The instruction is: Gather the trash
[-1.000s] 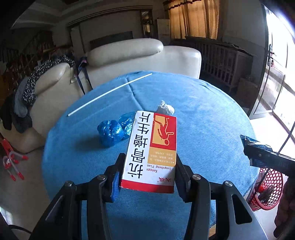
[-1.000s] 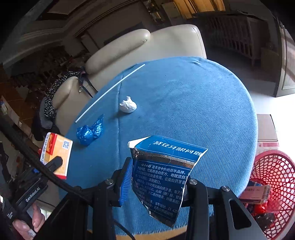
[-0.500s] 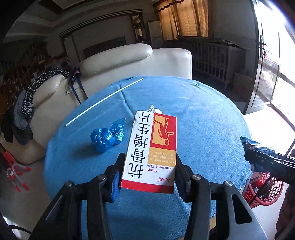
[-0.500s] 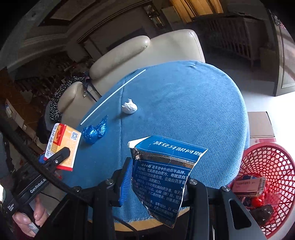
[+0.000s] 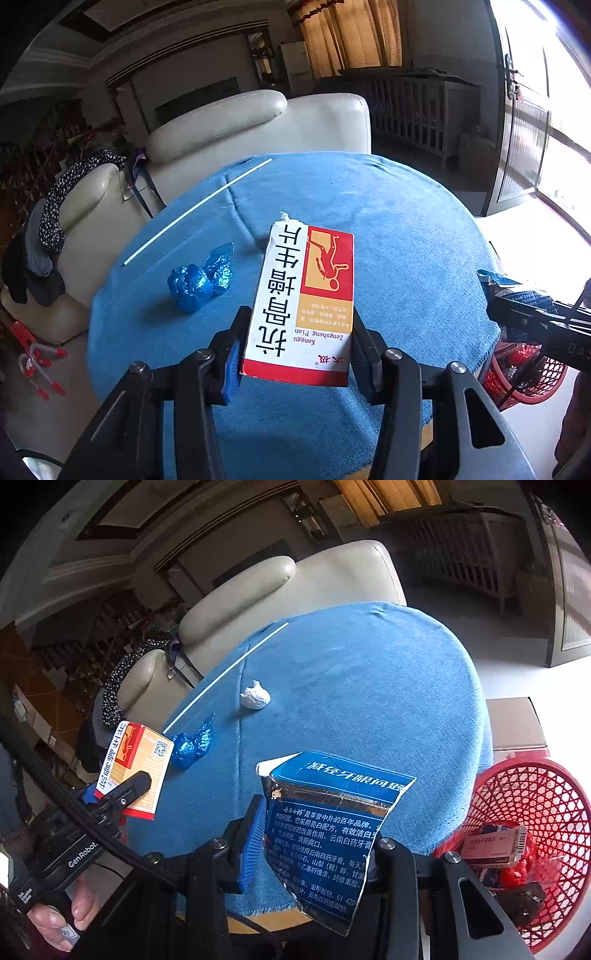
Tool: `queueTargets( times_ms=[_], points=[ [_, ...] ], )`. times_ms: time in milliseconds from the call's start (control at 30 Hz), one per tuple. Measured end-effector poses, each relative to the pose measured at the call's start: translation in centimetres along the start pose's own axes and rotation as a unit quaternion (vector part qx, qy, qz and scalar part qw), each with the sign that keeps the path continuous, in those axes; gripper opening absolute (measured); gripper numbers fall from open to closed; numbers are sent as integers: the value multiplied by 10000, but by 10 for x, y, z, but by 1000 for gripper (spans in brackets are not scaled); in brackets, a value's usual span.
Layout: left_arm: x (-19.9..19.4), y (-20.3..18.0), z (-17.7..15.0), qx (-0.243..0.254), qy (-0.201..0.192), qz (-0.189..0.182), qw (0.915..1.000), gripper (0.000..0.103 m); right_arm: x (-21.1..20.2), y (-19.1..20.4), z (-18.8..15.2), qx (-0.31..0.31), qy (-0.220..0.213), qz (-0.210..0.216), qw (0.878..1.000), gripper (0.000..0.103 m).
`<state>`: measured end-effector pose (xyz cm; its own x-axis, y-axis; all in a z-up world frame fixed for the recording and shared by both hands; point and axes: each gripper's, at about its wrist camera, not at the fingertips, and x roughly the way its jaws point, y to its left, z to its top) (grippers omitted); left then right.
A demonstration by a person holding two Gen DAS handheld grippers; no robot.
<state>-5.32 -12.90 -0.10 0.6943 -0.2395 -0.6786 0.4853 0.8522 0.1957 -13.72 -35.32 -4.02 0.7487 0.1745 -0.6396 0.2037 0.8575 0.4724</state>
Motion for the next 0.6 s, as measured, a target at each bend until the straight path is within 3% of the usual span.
queueTargets(
  times_ms=[600],
  points=[
    [3,-36,6,398,45,-111,9991,51,-13,-21,-7,168,-79,-59,9998,42]
  ],
)
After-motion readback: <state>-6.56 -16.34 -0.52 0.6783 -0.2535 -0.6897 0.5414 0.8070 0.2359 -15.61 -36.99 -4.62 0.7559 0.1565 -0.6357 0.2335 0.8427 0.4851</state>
